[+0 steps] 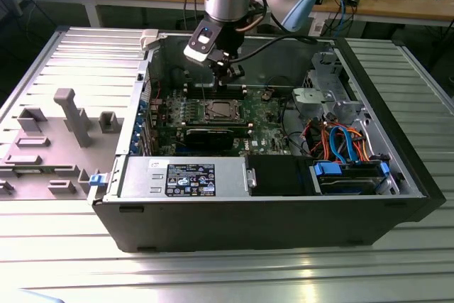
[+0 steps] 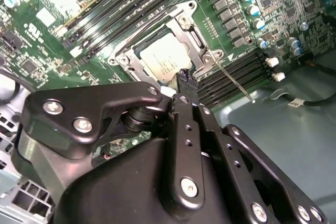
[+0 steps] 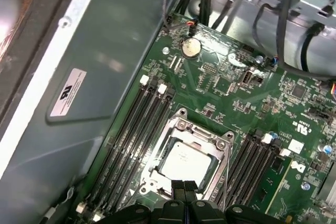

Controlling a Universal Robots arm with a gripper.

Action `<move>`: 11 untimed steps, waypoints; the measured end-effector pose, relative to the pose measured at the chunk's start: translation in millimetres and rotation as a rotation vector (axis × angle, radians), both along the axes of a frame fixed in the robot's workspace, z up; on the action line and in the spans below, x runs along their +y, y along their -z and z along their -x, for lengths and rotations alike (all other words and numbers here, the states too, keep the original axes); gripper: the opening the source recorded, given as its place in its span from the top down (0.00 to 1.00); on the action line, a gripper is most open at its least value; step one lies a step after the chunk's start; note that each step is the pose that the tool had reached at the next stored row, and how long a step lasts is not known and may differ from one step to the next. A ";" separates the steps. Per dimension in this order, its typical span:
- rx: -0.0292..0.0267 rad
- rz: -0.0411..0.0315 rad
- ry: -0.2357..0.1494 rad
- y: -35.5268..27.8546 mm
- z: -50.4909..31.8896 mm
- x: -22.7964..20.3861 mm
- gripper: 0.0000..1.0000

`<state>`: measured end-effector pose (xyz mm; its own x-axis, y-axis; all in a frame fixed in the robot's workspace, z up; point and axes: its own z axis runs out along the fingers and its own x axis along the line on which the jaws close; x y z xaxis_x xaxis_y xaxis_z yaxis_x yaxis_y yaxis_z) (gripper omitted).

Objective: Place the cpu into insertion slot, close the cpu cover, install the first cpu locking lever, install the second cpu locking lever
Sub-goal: 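Install the first cpu locking lever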

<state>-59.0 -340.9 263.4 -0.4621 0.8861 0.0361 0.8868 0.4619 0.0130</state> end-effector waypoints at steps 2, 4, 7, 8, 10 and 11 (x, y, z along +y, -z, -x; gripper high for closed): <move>0.0000 0.0000 -0.018 0.0 0.0 0.0 0.89; 0.0000 0.0000 -0.023 0.0 0.0 0.0 0.89; -0.0001 0.0000 -0.025 0.0 0.0 0.0 0.89; 0.0000 0.0000 -0.025 0.0 0.0 0.0 0.89; -0.0001 0.0000 -0.025 0.0 0.0 0.0 0.89; 0.0000 0.0000 -0.025 0.0 0.0 0.0 0.89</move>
